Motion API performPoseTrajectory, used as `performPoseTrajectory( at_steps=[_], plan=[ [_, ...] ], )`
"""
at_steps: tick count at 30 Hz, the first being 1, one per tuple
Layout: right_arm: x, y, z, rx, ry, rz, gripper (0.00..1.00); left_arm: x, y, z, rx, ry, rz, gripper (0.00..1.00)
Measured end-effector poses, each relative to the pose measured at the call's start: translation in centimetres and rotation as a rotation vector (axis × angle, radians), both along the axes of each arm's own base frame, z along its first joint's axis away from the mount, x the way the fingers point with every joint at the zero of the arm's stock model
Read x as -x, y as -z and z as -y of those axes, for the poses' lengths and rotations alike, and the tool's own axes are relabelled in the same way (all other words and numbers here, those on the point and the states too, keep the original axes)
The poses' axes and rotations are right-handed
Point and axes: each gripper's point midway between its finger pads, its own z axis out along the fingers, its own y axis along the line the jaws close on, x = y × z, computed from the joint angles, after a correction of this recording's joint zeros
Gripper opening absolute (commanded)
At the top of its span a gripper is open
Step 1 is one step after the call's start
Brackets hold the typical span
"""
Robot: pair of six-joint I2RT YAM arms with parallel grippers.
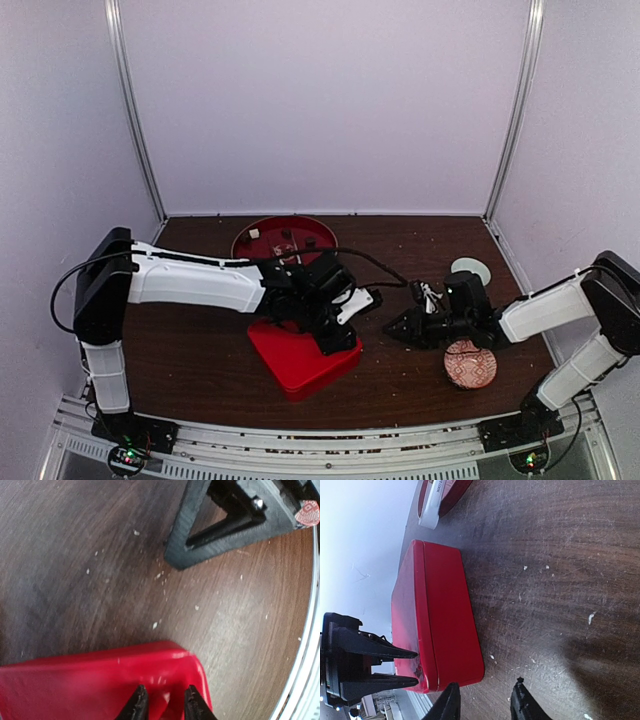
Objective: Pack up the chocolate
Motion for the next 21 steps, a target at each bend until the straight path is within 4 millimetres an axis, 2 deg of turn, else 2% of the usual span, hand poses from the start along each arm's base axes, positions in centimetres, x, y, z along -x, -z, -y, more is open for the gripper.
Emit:
performPoseTrajectory(
  at_steps=[5, 11, 14, 17, 21],
  plan=[
    [-0.1, -0.3, -0.5, -0.001, -0.025, -0.001, 0.35, 0.4, -1.1, -2.2, -0.035, -0.03, 0.006, 0.32],
    [-1.0, -2.6, -2.2, -0.013, -0.076, 0.061, 0.35, 0.6, -5.3, -5.6, 0.02, -0.098, 0.049, 0.33],
    [-0.9, -3.1, -3.0, -0.011, -0.106, 0.078, 0.35, 1.2, -6.3, -7.3, 0.031, -0.117, 0.056, 0.33],
    [-0.7, -2.9, -3.6, -0.005, -0.129, 0.073, 0.36, 2.4, -5.6, -8.7, 0.008, -0.117, 0.042, 0.33],
    [-0.3, -1.9, -3.9, 0.011, -0.152, 0.051, 0.37, 4.6, -2.9, -9.5, -0.057, -0.083, -0.001, 0.31]
  ],
)
